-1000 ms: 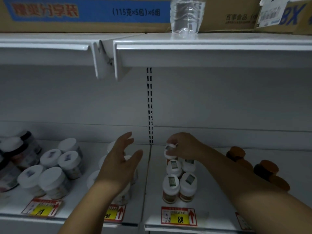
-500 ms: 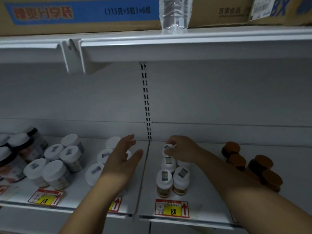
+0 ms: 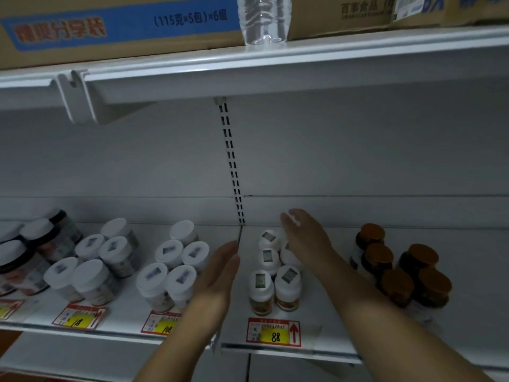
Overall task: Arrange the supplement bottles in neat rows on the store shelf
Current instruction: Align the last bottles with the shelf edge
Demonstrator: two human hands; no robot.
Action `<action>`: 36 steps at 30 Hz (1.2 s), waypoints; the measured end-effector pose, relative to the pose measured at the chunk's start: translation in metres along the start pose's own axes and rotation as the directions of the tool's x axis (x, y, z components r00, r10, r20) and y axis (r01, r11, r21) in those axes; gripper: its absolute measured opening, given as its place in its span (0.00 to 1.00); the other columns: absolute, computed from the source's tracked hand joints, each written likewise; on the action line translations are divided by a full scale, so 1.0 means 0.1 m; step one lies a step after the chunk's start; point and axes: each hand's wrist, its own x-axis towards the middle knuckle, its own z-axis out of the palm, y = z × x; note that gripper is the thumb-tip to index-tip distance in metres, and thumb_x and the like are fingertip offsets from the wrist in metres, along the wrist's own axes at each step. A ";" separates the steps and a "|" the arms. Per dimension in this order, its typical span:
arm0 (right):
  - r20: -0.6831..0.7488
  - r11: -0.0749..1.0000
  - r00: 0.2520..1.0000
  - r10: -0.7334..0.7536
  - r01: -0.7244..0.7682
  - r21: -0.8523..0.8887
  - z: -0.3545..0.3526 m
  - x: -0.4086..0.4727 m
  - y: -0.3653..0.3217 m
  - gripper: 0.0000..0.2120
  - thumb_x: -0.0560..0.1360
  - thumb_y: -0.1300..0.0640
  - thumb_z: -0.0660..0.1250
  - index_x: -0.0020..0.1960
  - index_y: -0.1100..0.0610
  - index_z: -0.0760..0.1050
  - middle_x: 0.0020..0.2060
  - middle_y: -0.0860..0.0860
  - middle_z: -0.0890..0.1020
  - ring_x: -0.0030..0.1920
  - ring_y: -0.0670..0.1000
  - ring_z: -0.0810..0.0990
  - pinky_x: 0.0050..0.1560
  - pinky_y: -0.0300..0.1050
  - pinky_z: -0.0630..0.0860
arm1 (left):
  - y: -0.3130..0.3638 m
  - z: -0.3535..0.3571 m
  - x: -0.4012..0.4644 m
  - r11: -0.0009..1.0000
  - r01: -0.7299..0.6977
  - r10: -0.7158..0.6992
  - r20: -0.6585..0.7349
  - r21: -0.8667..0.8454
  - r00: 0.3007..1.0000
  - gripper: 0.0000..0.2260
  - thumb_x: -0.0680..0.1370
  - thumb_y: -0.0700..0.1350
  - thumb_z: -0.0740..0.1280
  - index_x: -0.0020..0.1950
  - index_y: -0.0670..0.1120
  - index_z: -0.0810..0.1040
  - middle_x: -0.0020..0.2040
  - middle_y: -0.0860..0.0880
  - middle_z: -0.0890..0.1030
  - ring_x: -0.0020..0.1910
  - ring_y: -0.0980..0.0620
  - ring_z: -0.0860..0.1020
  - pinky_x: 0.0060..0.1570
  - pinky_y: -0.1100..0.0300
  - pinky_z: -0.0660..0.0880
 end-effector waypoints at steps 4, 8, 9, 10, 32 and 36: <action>-0.032 0.928 0.994 0.105 -0.087 0.362 0.05 -0.43 0.24 0.24 0.79 0.45 0.51 0.72 0.52 0.60 0.72 0.48 0.64 0.65 0.41 0.62 0.65 0.37 0.55 | -0.28 0.24 0.08 0.984 0.143 -0.141 0.031 -0.110 0.990 0.10 0.78 0.56 0.57 0.57 0.67 0.72 0.68 0.58 0.70 0.66 0.59 0.68 0.69 0.53 0.63; 0.091 0.838 0.993 0.080 -0.116 0.534 0.18 -0.59 0.41 0.17 0.79 0.47 0.53 0.63 0.52 0.72 0.61 0.52 0.78 0.59 0.48 0.78 0.63 0.48 0.72 | -0.40 0.45 0.18 0.955 0.200 -0.177 0.121 -0.219 0.977 0.25 0.67 0.70 0.61 0.62 0.66 0.71 0.68 0.56 0.73 0.65 0.55 0.72 0.69 0.47 0.64; 0.073 0.843 0.995 0.066 -0.095 0.529 0.21 -0.60 0.43 0.16 0.79 0.48 0.53 0.61 0.52 0.73 0.59 0.52 0.80 0.56 0.48 0.79 0.60 0.47 0.75 | -0.45 0.48 0.20 0.946 0.210 -0.181 0.136 -0.245 0.974 0.29 0.66 0.71 0.62 0.64 0.63 0.70 0.67 0.53 0.74 0.64 0.51 0.73 0.68 0.44 0.65; 0.054 0.842 0.996 0.067 -0.086 0.533 0.24 -0.62 0.46 0.15 0.79 0.49 0.54 0.60 0.51 0.74 0.57 0.52 0.81 0.56 0.48 0.80 0.59 0.47 0.75 | -0.48 0.51 0.20 0.938 0.216 -0.182 0.147 -0.271 0.972 0.30 0.66 0.71 0.63 0.65 0.61 0.70 0.66 0.51 0.75 0.64 0.48 0.74 0.67 0.43 0.65; 0.451 0.802 0.772 -0.448 0.570 -0.179 0.76 0.28 -0.96 0.23 0.74 0.66 0.64 0.67 0.56 0.68 0.66 0.54 0.71 0.65 0.50 0.69 0.58 0.22 0.57 | 0.34 -0.94 0.35 0.948 -0.281 0.319 -0.413 0.151 0.853 0.12 0.78 0.42 0.60 0.61 0.52 0.72 0.63 0.53 0.73 0.63 0.56 0.69 0.61 0.68 0.65; 0.739 0.783 0.660 -0.138 0.529 -0.327 1.40 0.57 -1.04 0.31 0.74 0.65 0.66 0.73 0.59 0.56 0.74 0.56 0.57 0.73 0.53 0.57 0.69 0.32 0.48 | 0.11 -1.47 0.45 0.981 -0.148 0.182 -0.314 0.129 0.932 0.10 0.79 0.44 0.59 0.58 0.50 0.74 0.54 0.54 0.75 0.53 0.59 0.71 0.41 0.84 0.62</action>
